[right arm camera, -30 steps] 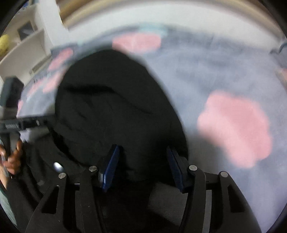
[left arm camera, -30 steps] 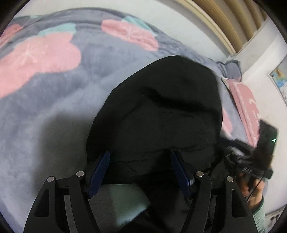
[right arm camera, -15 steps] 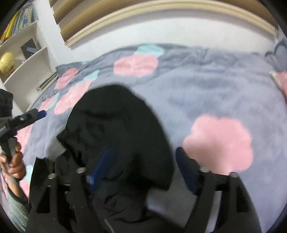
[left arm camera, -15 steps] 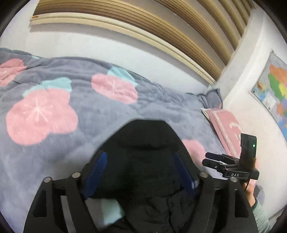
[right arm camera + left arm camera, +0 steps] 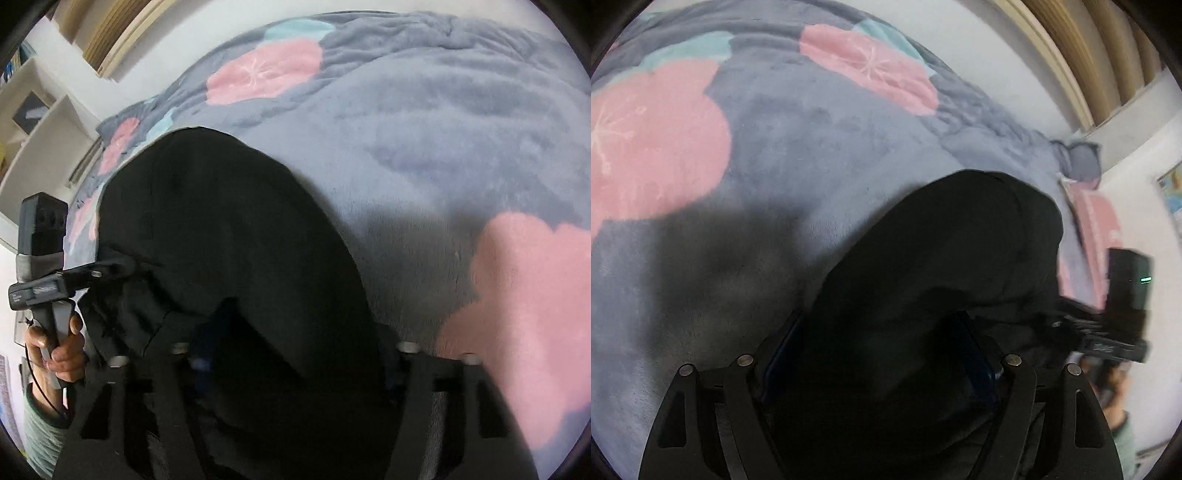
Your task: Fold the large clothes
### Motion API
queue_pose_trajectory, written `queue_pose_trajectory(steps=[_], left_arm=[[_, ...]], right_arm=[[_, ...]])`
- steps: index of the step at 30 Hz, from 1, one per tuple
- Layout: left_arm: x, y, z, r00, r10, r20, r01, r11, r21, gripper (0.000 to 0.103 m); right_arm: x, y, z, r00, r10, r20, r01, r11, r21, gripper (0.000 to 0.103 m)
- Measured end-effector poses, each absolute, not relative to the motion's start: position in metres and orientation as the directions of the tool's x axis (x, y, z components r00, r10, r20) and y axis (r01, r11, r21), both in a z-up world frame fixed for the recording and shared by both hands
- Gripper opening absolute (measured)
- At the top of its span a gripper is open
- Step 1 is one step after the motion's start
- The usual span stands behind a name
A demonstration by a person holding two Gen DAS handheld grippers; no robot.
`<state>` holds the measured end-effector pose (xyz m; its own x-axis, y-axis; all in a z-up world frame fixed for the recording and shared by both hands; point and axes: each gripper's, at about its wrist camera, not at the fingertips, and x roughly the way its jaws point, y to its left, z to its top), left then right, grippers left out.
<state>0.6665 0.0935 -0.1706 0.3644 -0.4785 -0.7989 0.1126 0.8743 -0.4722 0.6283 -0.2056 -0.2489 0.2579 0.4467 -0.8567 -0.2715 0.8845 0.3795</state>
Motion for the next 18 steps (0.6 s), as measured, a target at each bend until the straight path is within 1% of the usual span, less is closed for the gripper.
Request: queue_pose_trajectory(steps=[1, 2, 3, 5, 7, 10, 12, 15, 18], left_arm=[[0.662, 0.087, -0.164, 0.381, -0.471, -0.795, 0.145, 0.880, -0.452, 0.059], [0.654, 0.081, -0.154, 0.404, -0.463, -0.789, 0.189, 0.886, -0.423, 0.043], [0.645, 0.077, -0.144, 0.424, -0.456, -0.782, 0.219, 0.890, -0.400, 0.038], [0.627, 0.074, -0.123, 0.447, -0.467, -0.763, 0.266, 0.884, -0.385, 0.025], [0.598, 0.074, -0.094, 0.485, -0.504, -0.715, 0.329, 0.863, -0.384, 0.022], [0.539, 0.078, -0.045, 0.547, -0.550, -0.631, 0.414, 0.833, -0.367, 0.022], [0.495, 0.083, -0.015, 0.581, -0.570, -0.581, 0.458, 0.819, -0.346, 0.022], [0.430, 0.086, 0.017, 0.610, -0.594, -0.524, 0.504, 0.801, -0.322, 0.022], [0.370, 0.078, 0.033, 0.633, -0.586, -0.505, 0.535, 0.803, -0.261, 0.022]], right_arm=[[0.626, -0.204, -0.243, 0.270, 0.444, -0.854, -0.284, 0.884, 0.370, 0.037], [0.621, -0.202, -0.234, 0.288, 0.435, -0.853, -0.304, 0.886, 0.350, 0.027], [0.613, -0.199, -0.222, 0.312, 0.415, -0.855, -0.332, 0.890, 0.311, 0.023], [0.596, -0.195, -0.198, 0.348, 0.393, -0.851, -0.371, 0.892, 0.260, 0.018], [0.571, -0.195, -0.167, 0.405, 0.388, -0.828, -0.414, 0.885, 0.212, 0.017], [0.519, -0.202, -0.119, 0.486, 0.416, -0.768, -0.471, 0.866, 0.171, 0.017], [0.474, -0.205, -0.087, 0.537, 0.424, -0.729, -0.514, 0.850, 0.116, 0.017], [0.417, -0.207, -0.056, 0.576, 0.436, -0.692, -0.547, 0.834, 0.070, 0.017], [0.352, -0.204, -0.031, 0.622, 0.421, -0.660, -0.561, 0.828, 0.001, 0.017]])
